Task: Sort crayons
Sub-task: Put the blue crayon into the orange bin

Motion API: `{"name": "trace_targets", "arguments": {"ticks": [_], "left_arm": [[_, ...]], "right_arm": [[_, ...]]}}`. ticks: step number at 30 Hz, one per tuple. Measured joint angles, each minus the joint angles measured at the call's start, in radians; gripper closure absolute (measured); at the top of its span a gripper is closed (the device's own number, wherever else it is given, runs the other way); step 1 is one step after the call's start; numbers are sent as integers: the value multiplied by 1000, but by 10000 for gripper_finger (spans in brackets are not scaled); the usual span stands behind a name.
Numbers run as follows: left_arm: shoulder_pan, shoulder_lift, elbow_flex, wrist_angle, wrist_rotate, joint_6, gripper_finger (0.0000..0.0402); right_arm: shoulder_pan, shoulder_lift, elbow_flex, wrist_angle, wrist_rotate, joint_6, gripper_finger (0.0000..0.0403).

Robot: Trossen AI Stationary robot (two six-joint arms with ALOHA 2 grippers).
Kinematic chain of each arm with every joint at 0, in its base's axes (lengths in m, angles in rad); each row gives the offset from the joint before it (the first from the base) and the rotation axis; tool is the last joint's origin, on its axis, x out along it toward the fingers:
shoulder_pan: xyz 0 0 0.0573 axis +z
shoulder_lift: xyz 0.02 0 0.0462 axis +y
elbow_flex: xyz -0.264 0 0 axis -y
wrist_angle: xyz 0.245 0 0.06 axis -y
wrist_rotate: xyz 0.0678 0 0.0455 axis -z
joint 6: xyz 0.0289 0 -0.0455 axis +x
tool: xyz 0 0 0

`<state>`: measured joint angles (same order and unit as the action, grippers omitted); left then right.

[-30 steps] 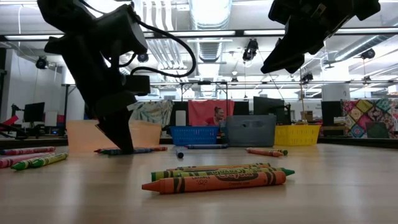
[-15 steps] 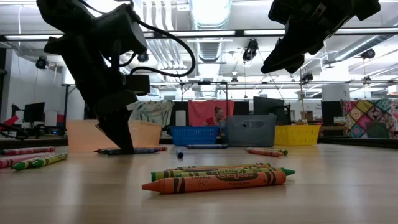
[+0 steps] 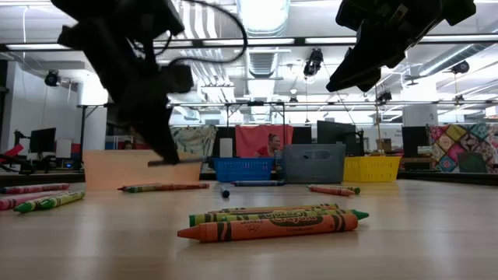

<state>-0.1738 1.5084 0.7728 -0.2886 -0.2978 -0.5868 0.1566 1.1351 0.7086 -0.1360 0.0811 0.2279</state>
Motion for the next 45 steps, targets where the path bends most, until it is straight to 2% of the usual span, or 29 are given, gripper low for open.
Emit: {"name": "trace_targets", "arguments": {"ticks": [6,14,18,23,27,33,36,40,45], "left_arm": [[0,-111,0,-14,-15,1,401],[36,-312,0,-122,-105,-2,402],[102,-401,1,-199,-139,-2,402],[252,-457,1,-303,-162,-39,401],[403,-438,1,-329,-162,-48,401],[612,-364,0,-323,-137,70,401],[706,-324,-1,-301,-102,134,401],[811,-257,-1,-235,-39,213,401],[895,-150,-1,-202,19,237,401]], "right_arm": [[0,0,0,0,0,0,298],[0,0,0,14,0,0,298],[0,0,0,24,0,0,298],[-3,0,19,20,0,0,298],[-6,-2,42,10,0,-15,298],[-57,-41,55,-23,4,-80,298],[-103,-75,55,-48,45,-84,298],[-174,-108,55,-51,106,-133,298],[-271,-119,55,-23,123,-174,298]]}}
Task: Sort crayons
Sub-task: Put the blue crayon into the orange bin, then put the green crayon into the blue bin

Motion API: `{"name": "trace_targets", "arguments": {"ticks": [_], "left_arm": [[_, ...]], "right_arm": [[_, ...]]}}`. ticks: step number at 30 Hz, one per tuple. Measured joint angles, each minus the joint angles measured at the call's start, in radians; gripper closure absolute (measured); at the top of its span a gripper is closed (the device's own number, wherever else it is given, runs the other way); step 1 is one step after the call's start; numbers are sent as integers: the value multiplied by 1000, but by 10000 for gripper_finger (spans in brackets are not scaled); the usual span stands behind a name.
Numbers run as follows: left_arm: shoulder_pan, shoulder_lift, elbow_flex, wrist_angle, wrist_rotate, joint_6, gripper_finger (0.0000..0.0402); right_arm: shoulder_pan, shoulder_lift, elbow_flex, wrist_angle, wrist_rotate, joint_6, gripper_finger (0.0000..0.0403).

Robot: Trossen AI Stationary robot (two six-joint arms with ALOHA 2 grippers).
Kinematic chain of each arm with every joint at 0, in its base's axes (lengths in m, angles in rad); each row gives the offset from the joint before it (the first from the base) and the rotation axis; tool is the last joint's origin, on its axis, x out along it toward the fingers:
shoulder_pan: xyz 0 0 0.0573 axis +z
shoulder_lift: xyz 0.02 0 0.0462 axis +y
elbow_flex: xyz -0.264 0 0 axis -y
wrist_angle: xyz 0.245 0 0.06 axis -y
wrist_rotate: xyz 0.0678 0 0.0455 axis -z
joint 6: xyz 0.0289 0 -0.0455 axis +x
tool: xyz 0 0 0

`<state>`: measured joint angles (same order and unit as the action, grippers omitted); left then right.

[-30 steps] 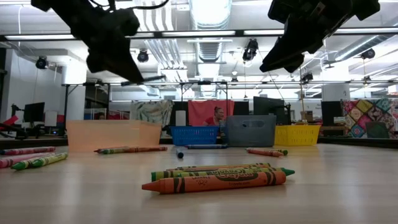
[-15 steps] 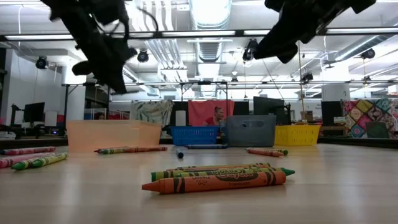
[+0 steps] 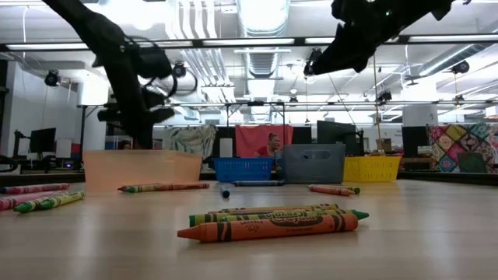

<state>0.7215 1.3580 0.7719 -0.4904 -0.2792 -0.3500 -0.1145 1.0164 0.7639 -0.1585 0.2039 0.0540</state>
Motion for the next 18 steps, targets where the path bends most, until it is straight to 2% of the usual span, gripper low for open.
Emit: {"name": "trace_targets", "arguments": {"ticks": [9,18], "left_arm": [[5,110,0,9,-26,-1,377],[3,102,0,10,-26,-1,333]], "right_arm": [[-45,13,0,1,-2,19,298],[-45,14,0,-25,-2,88,298]]}}
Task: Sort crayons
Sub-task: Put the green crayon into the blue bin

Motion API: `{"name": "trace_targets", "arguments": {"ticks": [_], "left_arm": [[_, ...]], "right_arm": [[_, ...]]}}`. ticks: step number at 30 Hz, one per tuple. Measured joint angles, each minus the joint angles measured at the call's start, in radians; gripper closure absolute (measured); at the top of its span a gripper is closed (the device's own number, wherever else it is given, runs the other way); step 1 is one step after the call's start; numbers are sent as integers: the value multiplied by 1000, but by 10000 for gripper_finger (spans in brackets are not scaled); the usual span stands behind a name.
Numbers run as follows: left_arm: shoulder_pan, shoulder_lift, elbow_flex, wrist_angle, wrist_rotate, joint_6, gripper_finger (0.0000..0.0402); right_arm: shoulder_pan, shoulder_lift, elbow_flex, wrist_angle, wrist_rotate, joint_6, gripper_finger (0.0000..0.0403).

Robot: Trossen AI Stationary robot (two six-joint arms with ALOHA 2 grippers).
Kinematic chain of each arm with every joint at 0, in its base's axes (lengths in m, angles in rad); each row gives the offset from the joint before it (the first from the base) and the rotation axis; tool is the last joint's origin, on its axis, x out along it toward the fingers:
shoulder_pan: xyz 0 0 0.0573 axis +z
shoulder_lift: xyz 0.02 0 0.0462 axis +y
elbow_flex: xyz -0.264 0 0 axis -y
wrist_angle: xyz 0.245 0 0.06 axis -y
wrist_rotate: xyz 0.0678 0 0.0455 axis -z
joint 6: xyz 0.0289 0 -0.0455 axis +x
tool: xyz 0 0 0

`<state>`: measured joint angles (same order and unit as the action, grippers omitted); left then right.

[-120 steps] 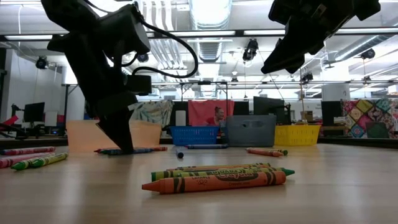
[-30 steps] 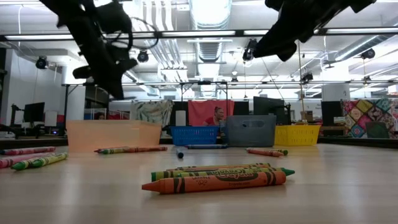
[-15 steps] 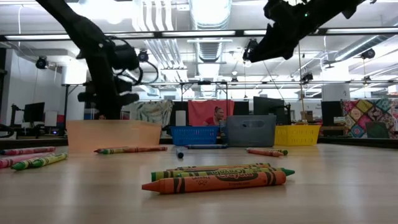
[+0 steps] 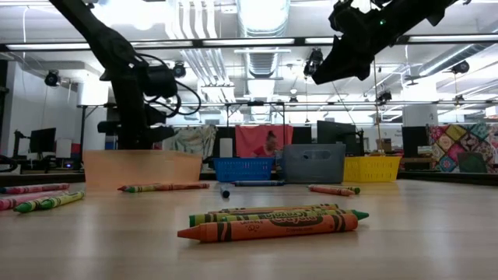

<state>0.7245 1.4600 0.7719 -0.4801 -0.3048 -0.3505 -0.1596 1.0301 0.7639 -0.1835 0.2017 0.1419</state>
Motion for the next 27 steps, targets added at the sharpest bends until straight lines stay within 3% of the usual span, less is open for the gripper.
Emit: {"name": "trace_targets", "arguments": {"ticks": [5,10,19,27], "left_arm": [[-34,-62,0,-2,53,1,326],[-135,-186,0,-10,88,-22,329],[-420,-397,0,-16,87,-128,331],[-671,-446,0,-28,96,-285,332]], "right_arm": [[2,0,0,-2,-24,34,298],[17,0,0,-2,-78,69,298],[63,0,0,-2,-79,86,298],[79,0,0,-2,-79,133,298]]}}
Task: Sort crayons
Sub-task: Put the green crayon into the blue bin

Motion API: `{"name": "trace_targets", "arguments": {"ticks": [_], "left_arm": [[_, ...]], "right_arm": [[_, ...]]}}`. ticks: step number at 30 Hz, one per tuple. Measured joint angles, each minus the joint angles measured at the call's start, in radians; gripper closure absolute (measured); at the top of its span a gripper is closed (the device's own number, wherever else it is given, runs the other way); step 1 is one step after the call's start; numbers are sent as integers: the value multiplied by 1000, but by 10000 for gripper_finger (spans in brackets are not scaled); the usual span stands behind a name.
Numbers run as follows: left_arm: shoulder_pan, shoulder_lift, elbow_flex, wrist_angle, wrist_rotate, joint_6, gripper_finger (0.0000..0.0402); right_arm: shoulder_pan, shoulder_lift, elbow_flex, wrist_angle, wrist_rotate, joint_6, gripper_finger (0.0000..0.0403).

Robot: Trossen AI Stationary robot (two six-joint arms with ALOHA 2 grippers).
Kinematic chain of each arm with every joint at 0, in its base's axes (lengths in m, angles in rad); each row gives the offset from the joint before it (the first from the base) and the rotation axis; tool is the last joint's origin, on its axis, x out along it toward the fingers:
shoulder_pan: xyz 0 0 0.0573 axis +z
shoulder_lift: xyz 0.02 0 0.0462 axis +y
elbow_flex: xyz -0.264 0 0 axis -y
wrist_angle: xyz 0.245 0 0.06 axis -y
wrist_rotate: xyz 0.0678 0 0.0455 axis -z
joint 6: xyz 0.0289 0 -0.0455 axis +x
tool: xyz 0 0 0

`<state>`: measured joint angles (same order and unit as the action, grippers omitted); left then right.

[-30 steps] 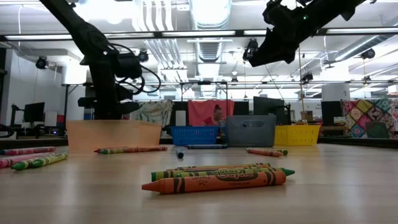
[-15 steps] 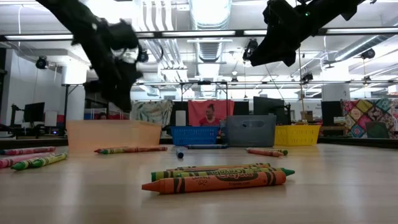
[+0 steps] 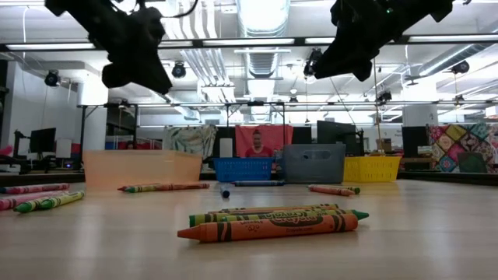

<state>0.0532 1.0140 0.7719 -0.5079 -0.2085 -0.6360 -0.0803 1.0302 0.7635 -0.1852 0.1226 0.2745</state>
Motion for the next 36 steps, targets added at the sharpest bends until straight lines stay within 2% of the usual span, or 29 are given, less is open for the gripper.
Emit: {"name": "trace_targets", "arguments": {"ticks": [4,9,13,20,27,36], "left_arm": [[-111,4,0,-16,17,-78,332],[-240,51,0,-11,14,-69,332],[-295,103,0,-9,12,-51,332],[-304,196,0,-37,35,-56,332],[-304,236,0,-111,41,-55,332],[-302,258,0,-157,-132,-65,325]], "right_arm": [[2,0,0,-12,0,16,298],[2,0,0,-16,0,14,298],[2,0,0,-21,0,3,298],[5,0,0,-52,0,23,298],[52,0,0,-151,0,87,298],[80,0,0,-177,2,127,298]]}}
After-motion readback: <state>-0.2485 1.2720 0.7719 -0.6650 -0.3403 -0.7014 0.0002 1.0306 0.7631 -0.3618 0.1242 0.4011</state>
